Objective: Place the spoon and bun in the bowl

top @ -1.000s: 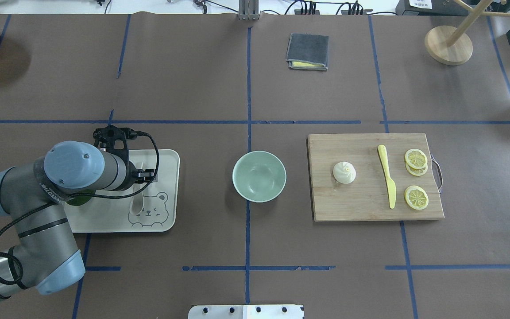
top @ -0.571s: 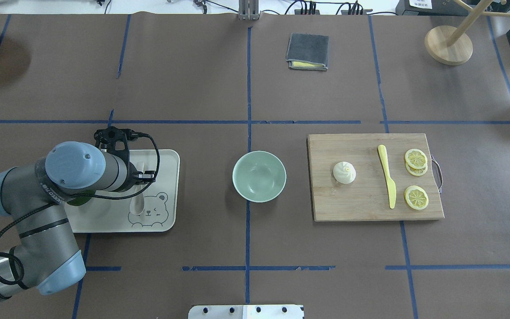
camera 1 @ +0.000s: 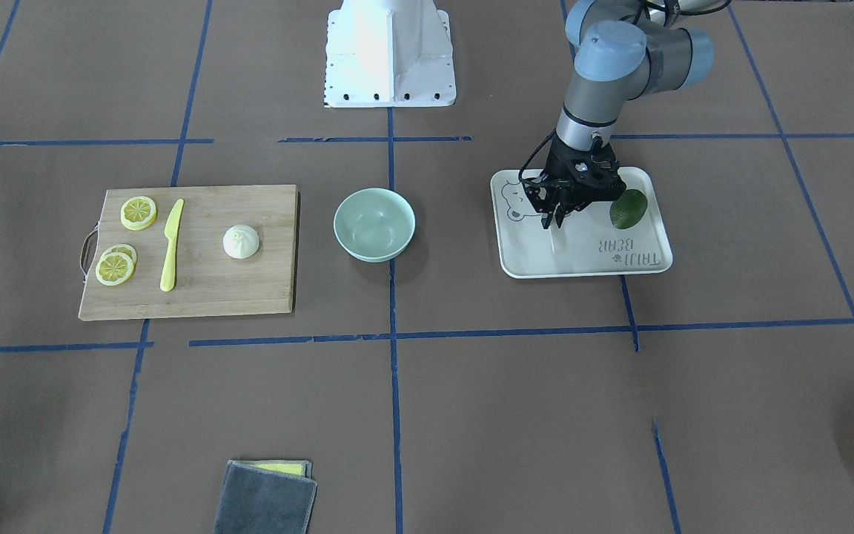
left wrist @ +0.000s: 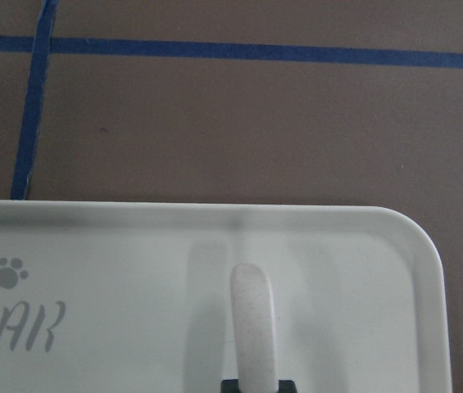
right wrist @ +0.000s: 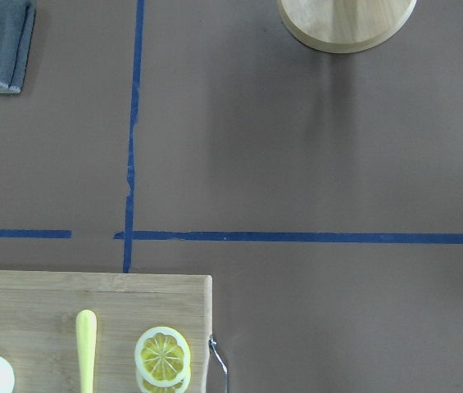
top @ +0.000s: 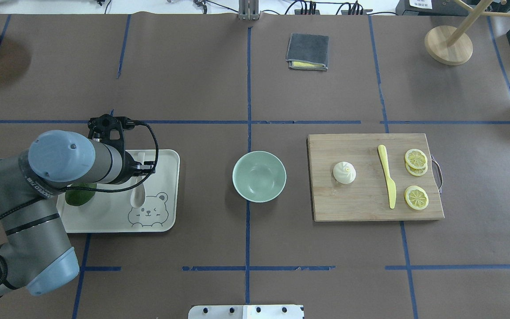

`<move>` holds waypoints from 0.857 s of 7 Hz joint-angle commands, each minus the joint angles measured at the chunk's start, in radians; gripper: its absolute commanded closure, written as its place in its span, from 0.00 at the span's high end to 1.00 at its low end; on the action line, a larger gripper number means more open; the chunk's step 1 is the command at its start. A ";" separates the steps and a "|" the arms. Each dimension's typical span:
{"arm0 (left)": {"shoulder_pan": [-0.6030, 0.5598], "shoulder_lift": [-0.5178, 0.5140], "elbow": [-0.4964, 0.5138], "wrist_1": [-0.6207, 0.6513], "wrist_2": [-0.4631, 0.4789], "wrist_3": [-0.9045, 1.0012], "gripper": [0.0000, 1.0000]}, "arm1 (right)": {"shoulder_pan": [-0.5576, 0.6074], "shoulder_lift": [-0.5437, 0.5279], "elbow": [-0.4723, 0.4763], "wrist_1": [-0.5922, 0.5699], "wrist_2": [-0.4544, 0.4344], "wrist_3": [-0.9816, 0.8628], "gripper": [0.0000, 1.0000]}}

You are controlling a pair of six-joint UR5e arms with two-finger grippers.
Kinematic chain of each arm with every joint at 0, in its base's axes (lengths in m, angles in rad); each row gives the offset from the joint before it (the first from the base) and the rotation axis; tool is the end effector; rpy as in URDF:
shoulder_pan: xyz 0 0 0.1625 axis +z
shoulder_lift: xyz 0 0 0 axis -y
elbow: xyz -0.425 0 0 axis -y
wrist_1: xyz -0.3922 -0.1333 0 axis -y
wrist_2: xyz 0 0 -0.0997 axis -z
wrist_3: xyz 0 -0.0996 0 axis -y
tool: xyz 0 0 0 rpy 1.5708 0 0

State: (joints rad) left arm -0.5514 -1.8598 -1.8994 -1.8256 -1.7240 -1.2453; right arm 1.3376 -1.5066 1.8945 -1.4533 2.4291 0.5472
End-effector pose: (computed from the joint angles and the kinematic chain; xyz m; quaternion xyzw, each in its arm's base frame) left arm 0.4325 -0.4046 0.3297 0.1160 0.4109 -0.0697 0.9016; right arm -0.0613 -0.5087 0.4470 0.0570 -0.4591 0.0349 0.8859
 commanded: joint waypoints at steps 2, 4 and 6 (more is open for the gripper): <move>-0.016 -0.195 0.038 0.000 -0.025 -0.281 0.00 | -0.209 0.034 0.006 0.213 -0.108 0.376 1.00; 0.007 -0.292 0.162 -0.154 -0.020 -0.487 0.00 | -0.367 0.080 0.006 0.249 -0.255 0.538 1.00; 0.040 -0.372 0.314 -0.268 -0.014 -0.539 0.00 | -0.527 0.137 0.006 0.249 -0.417 0.693 1.00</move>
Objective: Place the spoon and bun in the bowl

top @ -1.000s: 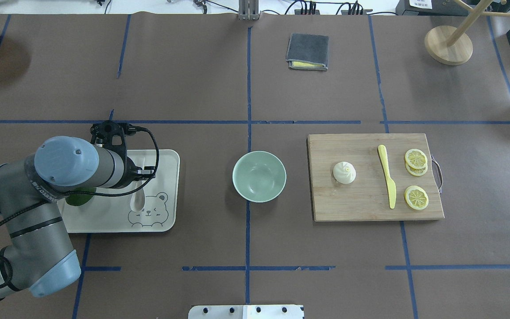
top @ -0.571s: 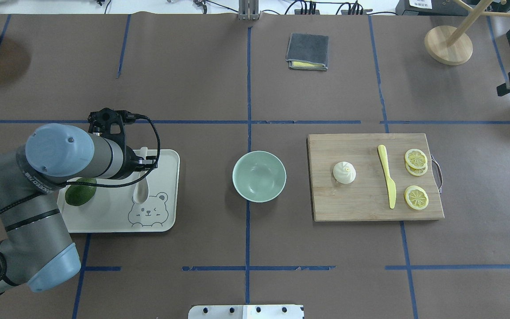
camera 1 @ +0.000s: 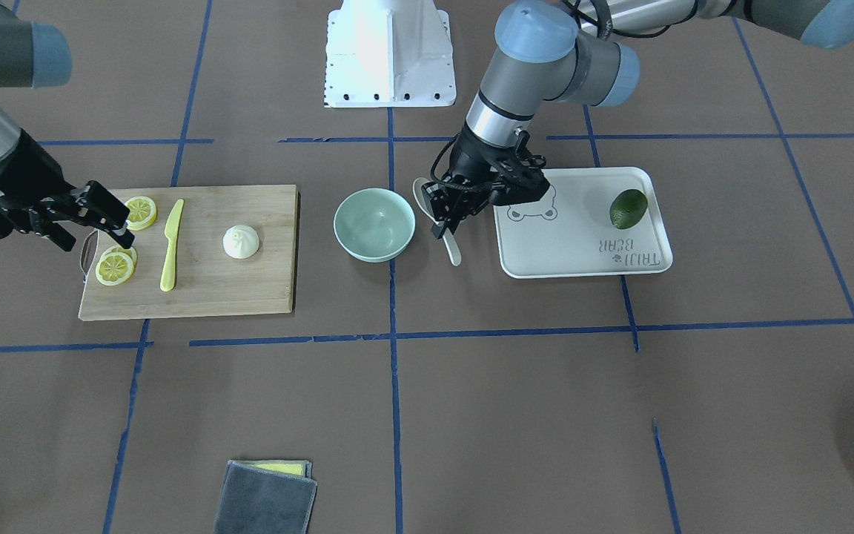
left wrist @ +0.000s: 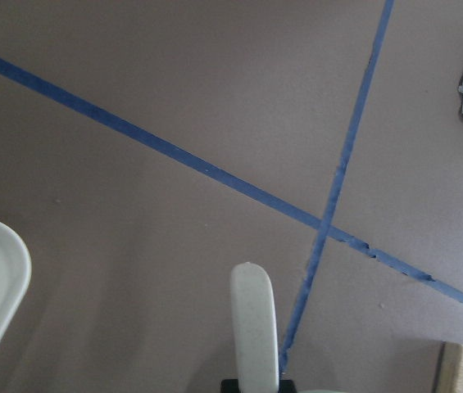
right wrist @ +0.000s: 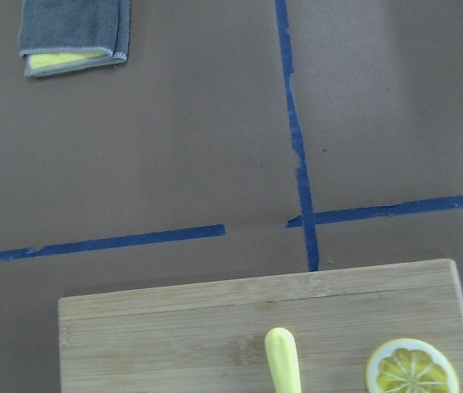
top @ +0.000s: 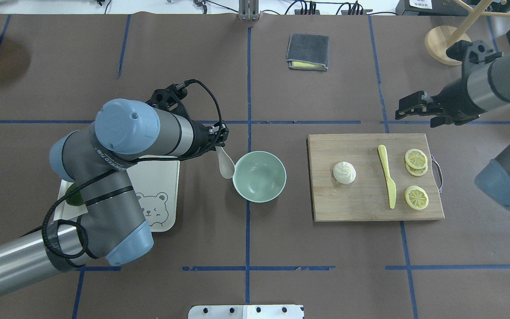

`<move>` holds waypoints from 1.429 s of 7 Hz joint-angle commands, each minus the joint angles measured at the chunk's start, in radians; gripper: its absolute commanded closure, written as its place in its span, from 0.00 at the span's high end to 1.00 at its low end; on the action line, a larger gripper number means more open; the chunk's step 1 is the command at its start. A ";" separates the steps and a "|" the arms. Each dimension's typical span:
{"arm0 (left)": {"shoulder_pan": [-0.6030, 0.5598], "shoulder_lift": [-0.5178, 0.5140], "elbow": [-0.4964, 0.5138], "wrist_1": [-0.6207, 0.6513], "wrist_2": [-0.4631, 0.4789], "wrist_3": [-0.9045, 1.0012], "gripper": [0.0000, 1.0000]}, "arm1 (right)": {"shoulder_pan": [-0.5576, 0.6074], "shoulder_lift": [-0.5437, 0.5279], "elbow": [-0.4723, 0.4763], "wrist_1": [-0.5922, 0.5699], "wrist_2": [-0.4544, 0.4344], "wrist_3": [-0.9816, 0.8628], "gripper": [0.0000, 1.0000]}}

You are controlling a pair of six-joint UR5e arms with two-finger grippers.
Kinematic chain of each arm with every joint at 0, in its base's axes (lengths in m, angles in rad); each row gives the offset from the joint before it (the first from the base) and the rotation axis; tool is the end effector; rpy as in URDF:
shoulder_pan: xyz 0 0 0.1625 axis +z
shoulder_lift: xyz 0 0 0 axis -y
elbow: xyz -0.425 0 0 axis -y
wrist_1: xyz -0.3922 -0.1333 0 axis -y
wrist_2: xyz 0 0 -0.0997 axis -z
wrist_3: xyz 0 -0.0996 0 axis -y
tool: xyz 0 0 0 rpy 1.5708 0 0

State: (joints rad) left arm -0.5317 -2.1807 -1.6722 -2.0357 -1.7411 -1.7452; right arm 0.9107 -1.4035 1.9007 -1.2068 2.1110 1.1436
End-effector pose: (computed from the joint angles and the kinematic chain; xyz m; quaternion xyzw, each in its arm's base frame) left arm 0.5180 -0.4398 0.2005 0.0286 0.5566 -0.2424 0.7942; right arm -0.2695 -0.4810 0.3745 0.0593 -0.4660 0.1015 0.8770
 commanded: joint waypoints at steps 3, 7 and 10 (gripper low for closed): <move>0.065 -0.085 0.111 -0.063 0.018 -0.036 0.00 | -0.222 0.057 -0.005 0.001 -0.209 0.162 1.00; 0.030 -0.093 0.086 -0.055 0.008 -0.028 1.00 | -0.306 0.069 -0.028 -0.010 -0.275 0.160 1.00; -0.007 -0.027 -0.016 -0.029 0.000 -0.020 1.00 | -0.345 0.110 -0.113 -0.011 -0.318 0.154 1.00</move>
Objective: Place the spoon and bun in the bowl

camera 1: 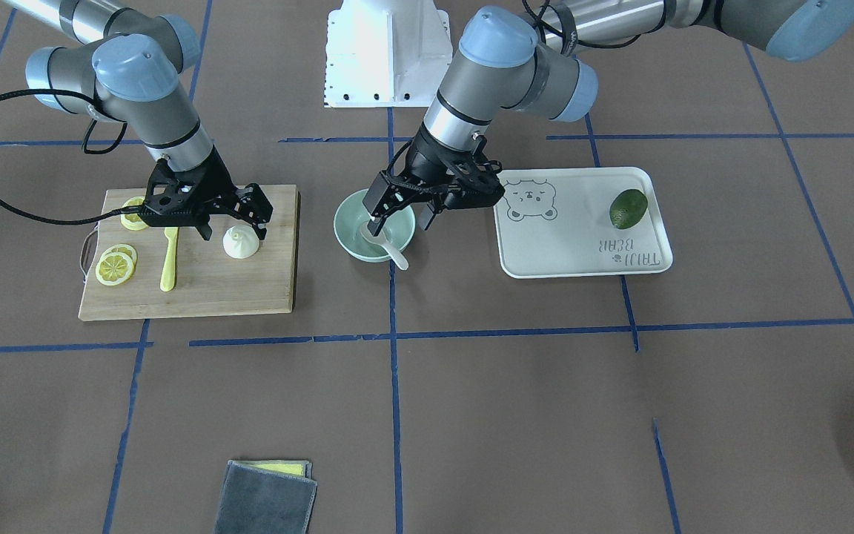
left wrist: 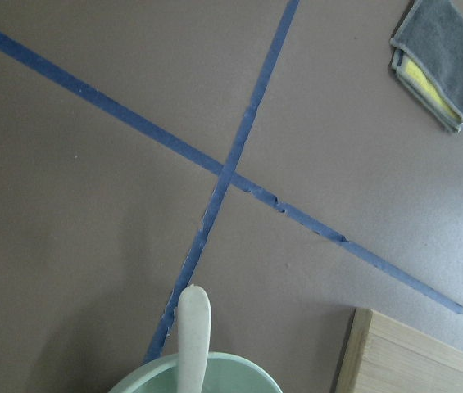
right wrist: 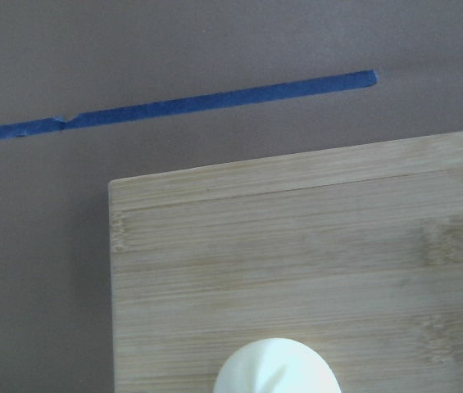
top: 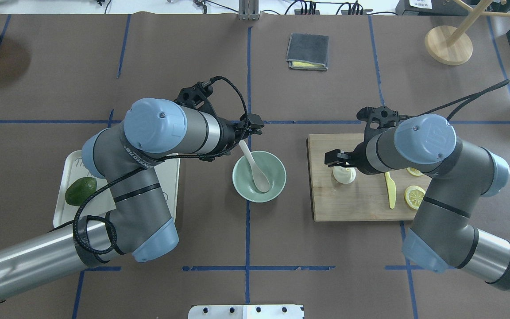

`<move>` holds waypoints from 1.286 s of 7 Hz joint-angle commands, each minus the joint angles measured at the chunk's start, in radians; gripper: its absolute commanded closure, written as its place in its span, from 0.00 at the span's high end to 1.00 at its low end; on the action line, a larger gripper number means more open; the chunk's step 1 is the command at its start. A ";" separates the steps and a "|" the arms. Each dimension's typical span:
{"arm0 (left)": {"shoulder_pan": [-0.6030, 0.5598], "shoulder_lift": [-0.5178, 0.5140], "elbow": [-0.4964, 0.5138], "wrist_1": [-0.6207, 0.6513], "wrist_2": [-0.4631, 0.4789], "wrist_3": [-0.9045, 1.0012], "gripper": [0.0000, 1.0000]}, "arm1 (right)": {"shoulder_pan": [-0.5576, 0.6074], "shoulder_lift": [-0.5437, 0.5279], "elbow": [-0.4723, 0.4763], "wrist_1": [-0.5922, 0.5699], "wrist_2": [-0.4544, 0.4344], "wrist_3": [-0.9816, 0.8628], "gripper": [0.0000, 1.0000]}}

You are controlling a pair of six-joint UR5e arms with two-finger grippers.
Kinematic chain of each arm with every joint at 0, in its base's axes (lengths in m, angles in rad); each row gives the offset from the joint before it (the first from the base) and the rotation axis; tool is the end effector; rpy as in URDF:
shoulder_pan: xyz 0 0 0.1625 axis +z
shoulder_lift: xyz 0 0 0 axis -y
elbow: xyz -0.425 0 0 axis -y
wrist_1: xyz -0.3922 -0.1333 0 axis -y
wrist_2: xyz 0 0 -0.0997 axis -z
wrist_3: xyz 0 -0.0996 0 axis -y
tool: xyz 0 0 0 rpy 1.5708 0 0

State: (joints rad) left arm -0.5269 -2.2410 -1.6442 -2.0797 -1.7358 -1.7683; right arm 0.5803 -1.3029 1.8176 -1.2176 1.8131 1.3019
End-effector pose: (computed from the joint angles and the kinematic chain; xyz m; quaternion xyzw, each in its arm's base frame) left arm 0.5265 -0.4416 0.1661 0.0299 0.5872 -0.2409 0.7722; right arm -0.4352 -0.4161 0.3657 0.0720 -0.4255 0.0895 0.8976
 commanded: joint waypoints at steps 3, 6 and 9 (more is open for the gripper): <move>-0.061 0.069 -0.092 0.041 -0.048 0.012 1.00 | -0.016 0.008 -0.032 -0.002 -0.017 -0.006 0.00; -0.168 0.087 -0.170 0.267 -0.142 0.250 1.00 | -0.001 0.008 0.000 -0.002 -0.009 -0.012 0.00; -0.318 0.212 -0.226 0.317 -0.238 0.562 1.00 | 0.039 0.135 0.028 -0.003 -0.003 0.002 0.00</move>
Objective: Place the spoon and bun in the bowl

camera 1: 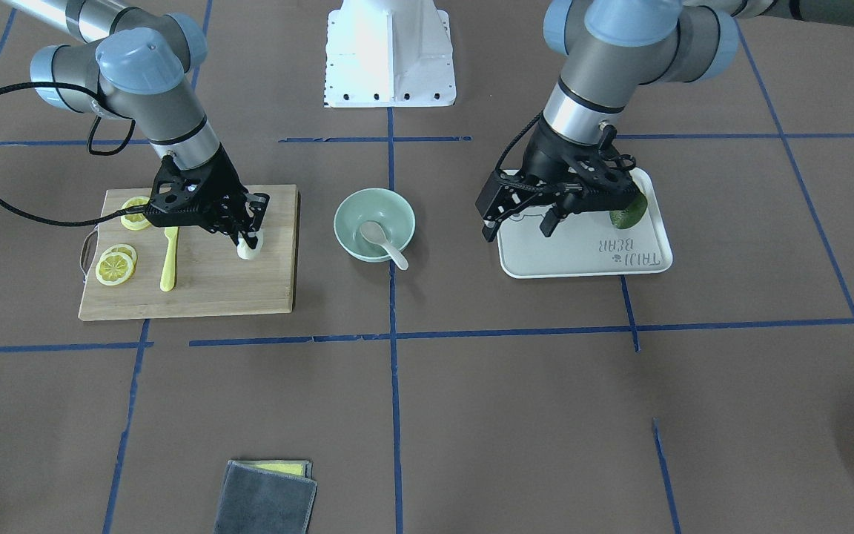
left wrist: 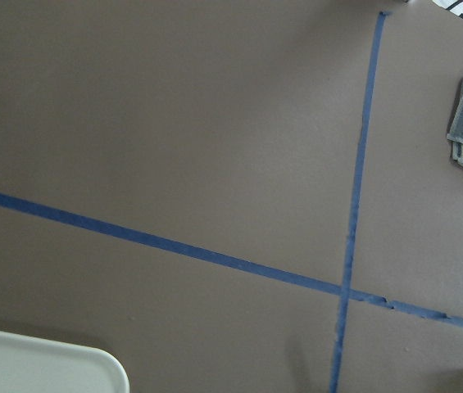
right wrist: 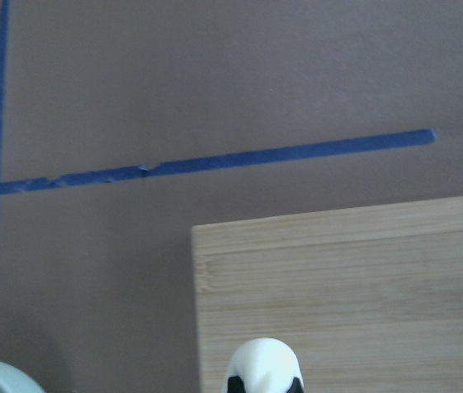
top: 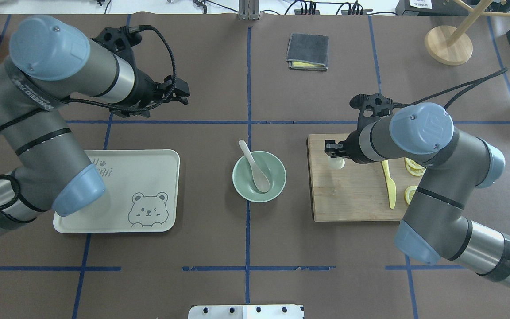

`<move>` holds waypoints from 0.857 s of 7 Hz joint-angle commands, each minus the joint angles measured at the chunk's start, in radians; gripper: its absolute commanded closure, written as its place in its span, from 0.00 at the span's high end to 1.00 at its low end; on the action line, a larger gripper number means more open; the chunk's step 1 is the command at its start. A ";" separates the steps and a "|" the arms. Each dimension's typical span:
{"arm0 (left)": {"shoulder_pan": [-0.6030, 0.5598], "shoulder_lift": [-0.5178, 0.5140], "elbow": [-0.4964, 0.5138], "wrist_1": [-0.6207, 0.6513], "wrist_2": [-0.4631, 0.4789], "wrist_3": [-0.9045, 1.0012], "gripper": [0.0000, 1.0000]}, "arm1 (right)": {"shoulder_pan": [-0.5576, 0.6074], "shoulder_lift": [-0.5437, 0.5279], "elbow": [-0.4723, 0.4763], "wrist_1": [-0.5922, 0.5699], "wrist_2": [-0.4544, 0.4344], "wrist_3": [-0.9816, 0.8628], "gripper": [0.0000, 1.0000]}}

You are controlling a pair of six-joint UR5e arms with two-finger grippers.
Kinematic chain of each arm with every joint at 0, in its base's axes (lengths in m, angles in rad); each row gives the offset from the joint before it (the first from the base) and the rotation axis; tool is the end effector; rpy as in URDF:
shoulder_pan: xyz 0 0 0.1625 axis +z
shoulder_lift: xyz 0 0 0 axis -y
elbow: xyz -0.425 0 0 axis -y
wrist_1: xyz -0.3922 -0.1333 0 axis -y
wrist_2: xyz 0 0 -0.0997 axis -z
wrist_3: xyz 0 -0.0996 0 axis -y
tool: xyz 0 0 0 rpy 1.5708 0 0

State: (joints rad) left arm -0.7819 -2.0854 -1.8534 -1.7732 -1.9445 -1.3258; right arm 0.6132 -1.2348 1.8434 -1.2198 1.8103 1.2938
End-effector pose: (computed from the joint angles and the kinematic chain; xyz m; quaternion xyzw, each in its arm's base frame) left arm 0.3682 -0.5022 0.2181 0.0893 0.4903 -0.1429 0.8551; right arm -0.4262 -0.4340 0.3134 0.1017 -0.4593 0.0930 0.8775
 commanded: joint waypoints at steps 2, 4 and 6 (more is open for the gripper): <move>-0.111 0.169 -0.052 0.011 -0.031 0.293 1.00 | -0.032 0.153 -0.044 0.000 -0.012 0.012 0.00; -0.178 0.247 -0.053 0.009 -0.039 0.452 1.00 | -0.111 0.224 -0.098 0.000 -0.101 0.013 0.00; -0.241 0.298 -0.050 0.009 -0.057 0.584 1.00 | -0.132 0.241 -0.099 0.002 -0.109 0.025 0.50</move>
State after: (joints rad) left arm -0.9877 -1.8224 -1.9046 -1.7640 -1.9945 -0.8212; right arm 0.4942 -1.0108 1.7488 -1.2192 1.7091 1.3098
